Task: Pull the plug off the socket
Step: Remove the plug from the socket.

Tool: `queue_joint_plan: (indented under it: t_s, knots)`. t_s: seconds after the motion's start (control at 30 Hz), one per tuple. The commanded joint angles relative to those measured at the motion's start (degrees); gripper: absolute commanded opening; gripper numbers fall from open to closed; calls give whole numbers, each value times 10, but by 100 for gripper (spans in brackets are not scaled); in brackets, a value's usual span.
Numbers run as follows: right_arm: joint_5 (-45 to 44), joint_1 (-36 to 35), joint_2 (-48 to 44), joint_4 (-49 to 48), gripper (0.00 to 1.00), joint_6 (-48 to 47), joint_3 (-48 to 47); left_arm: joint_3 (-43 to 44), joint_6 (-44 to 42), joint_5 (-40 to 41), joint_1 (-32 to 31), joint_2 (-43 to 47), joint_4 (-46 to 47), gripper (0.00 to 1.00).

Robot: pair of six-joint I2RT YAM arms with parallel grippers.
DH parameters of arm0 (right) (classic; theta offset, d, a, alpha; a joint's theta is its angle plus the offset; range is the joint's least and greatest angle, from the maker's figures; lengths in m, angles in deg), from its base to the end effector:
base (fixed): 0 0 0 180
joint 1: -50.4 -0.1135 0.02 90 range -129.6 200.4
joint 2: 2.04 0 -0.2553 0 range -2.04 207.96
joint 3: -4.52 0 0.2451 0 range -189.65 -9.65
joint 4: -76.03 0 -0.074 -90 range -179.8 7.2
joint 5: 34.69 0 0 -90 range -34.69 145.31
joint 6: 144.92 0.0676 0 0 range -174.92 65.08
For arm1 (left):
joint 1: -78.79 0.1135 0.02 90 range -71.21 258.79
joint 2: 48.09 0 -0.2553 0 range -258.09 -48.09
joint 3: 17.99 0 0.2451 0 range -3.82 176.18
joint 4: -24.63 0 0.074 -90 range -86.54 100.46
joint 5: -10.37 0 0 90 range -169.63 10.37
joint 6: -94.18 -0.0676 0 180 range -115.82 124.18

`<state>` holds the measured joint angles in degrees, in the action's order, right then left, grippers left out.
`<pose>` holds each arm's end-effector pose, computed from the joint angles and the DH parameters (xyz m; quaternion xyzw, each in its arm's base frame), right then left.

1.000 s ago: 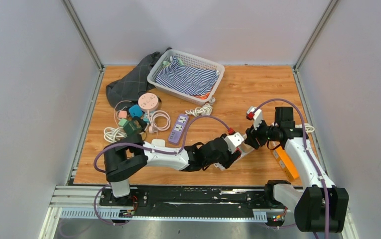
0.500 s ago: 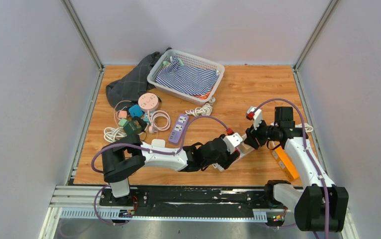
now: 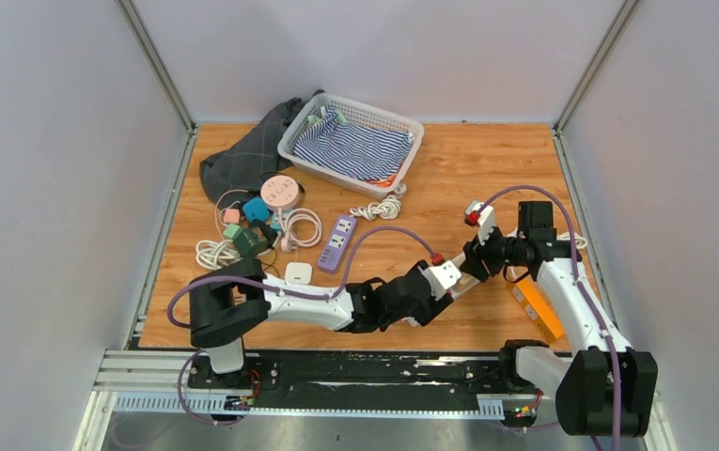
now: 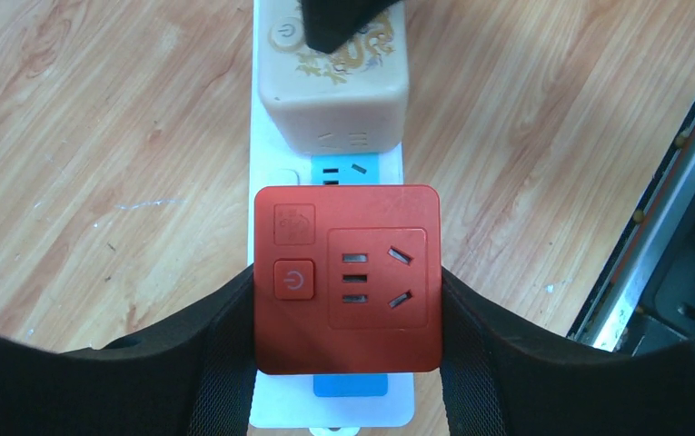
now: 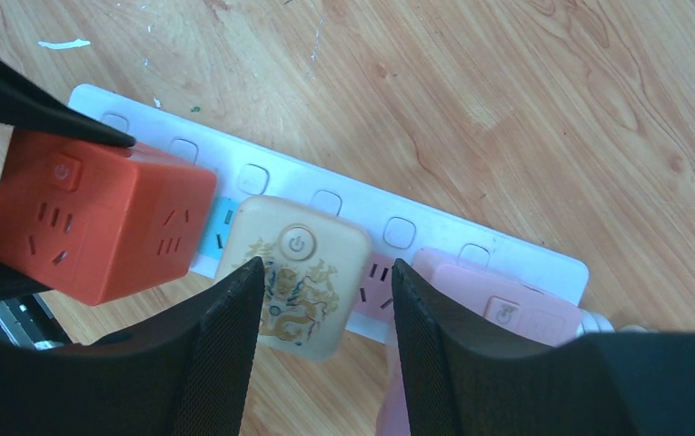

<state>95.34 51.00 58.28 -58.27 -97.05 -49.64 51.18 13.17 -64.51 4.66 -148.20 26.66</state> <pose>0.2154 0.0412 0.2101 -0.4194 0.7907 0.1894 0.4037 0.1255 -0.3770 0.1715 0.4032 0.7555 -0.2494 0.4521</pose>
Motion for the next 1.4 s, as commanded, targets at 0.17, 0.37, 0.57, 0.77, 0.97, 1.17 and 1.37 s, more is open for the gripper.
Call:
queue_joint_plan:
  t_s: [0.17, 0.37, 0.57, 0.77, 0.97, 1.17, 1.37]
  knots:
    - [-82, -3, 19, 63, 55, -22, 23, -3, 59, -69, 29, 30, -14, 0]
    - [-81, -3, 20, 64, 55, -22, 23, -13, 6, -10, 14, 46, -15, 0]
    - [-81, -4, 20, 64, 55, -23, 23, -12, 40, -36, 20, 37, -14, 0]
    - [-81, -4, 20, 64, 55, -23, 23, -2, 26, -19, 11, 39, -16, 0]
    - [-80, -3, 21, 64, 55, -23, 23, -13, -12, 47, -8, 42, -16, 0]
    - [-80, -4, 21, 65, 55, -23, 23, 0, 53, -55, 22, 36, -15, 0]
    - [-79, -4, 21, 65, 55, -23, 23, -17, -8, 16, 3, 48, -17, 0]
